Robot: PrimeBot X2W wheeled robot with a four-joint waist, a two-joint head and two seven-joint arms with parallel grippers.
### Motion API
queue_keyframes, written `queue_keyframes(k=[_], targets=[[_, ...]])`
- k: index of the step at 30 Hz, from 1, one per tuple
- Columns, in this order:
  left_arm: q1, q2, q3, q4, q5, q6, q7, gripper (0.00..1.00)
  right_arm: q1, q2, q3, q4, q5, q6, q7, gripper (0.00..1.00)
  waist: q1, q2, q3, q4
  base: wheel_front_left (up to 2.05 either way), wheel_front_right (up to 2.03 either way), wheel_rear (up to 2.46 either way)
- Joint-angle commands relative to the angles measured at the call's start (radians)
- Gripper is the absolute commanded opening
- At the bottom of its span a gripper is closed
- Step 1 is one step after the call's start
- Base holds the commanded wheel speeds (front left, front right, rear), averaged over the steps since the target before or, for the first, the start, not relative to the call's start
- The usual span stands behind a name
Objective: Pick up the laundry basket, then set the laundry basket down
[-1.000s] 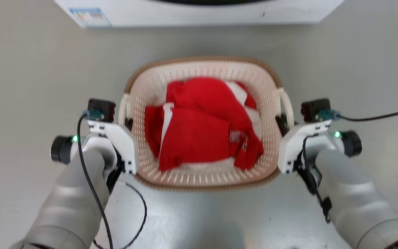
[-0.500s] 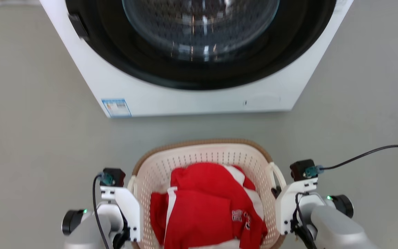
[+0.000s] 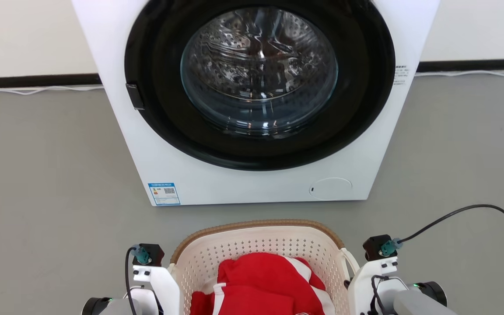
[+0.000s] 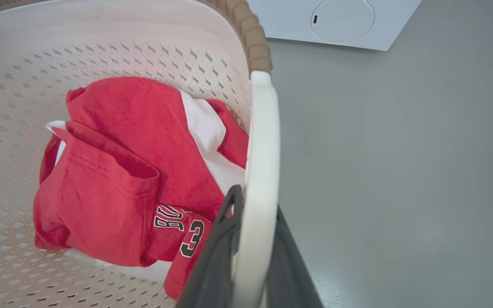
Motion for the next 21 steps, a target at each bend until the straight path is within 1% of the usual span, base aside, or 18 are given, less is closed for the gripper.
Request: queue_keyframes(k=[1,8,15,21], targets=[[-0.018,0.014,0.011,-0.027,-0.004,-0.007,0.004,0.00,-0.006,0.018,0.022,-0.036,0.008,0.009,0.003,0.00,0.0000,0.0000,-0.010,0.007,0.00,0.00,0.00],[-0.006,0.020,-0.015,-0.045,-0.042,-0.007,0.056,0.00,-0.002,0.018,0.055,-0.038,0.054,0.009,0.030,0.00,0.0000,0.0000,-0.028,0.022,0.00,0.00,0.00],[-0.001,0.035,-0.037,-0.054,-0.071,-0.007,0.077,0.00,-0.004,0.018,0.086,-0.042,0.095,0.009,0.051,0.00,0.0000,0.0000,-0.039,0.022,0.00,0.00,0.00],[-0.005,0.036,-0.055,-0.056,-0.089,-0.007,0.081,0.00,-0.009,0.018,0.111,-0.038,0.120,0.009,0.049,0.00,0.0000,0.0000,-0.046,0.015,0.00,0.00,0.00]])
